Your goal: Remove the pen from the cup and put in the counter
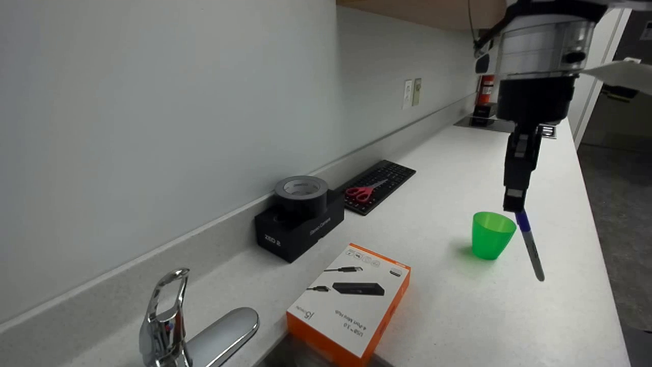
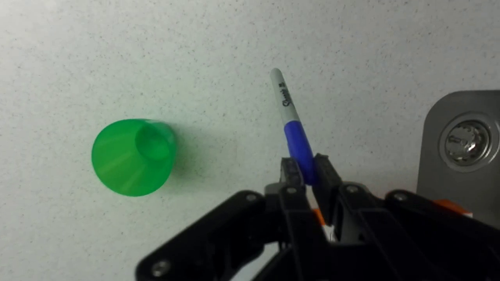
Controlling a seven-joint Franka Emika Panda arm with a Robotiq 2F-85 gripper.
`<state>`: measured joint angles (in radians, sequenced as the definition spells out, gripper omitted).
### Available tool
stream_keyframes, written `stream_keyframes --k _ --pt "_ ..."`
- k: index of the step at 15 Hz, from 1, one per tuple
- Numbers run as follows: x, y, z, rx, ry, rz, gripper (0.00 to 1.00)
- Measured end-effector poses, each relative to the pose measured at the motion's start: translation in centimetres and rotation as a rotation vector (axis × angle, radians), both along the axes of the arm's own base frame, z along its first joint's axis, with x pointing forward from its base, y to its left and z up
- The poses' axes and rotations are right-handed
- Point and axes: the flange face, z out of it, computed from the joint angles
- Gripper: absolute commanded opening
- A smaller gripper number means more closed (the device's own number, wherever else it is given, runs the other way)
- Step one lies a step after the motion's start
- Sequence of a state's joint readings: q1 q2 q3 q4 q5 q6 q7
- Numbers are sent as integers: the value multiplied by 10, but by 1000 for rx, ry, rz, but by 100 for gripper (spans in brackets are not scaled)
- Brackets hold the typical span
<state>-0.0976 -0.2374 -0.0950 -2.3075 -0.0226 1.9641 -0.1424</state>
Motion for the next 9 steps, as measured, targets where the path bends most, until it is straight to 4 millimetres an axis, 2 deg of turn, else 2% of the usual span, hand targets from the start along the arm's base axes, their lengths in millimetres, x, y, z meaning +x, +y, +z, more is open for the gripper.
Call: stream_keyframes --k 6,9 --pt "24 19 -100 18 221 46 4" --pt "38 19 -127 18 268 50 4"
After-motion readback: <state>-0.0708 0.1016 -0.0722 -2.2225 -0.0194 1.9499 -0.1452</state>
